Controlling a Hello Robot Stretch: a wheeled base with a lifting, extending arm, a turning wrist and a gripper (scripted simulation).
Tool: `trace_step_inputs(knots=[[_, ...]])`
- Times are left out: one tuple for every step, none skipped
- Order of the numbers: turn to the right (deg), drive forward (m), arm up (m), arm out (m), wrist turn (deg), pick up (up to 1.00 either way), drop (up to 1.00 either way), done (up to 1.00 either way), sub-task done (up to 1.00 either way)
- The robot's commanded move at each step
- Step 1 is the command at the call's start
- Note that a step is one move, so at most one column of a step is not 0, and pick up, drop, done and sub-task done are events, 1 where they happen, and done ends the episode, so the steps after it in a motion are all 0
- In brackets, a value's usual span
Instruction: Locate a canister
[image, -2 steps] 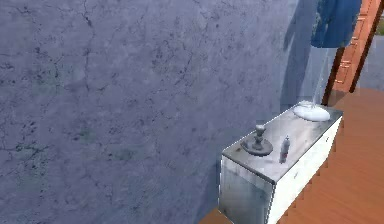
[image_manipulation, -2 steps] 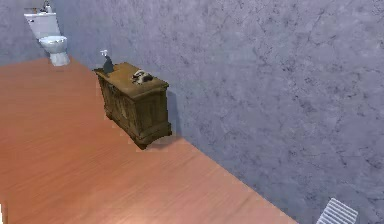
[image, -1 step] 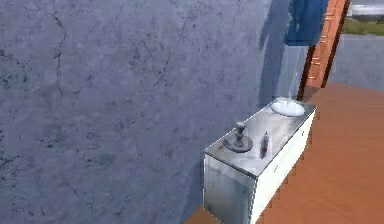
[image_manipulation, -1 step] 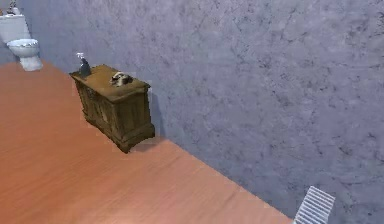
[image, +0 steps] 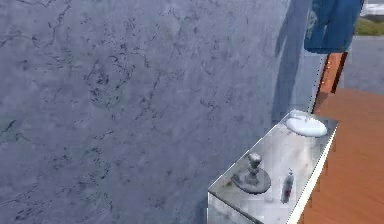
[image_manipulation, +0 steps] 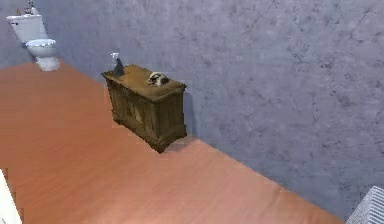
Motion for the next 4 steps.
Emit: trace_step_inputs(knots=[[45.0, 0.00, 0.00, 0.00, 0.0, 0.00, 0.00, 0.00, 0.00], [30.0, 0.00, 0.00, 0.00, 0.0, 0.00, 0.00, 0.00, 0.00], [0.0, 0.55, 0.00, 0.00, 0.0, 0.00, 0.00, 0.00, 0.00], [-33.0, 0.00, 0.00, 0.00, 0.0, 0.00, 0.00, 0.00, 0.00]])
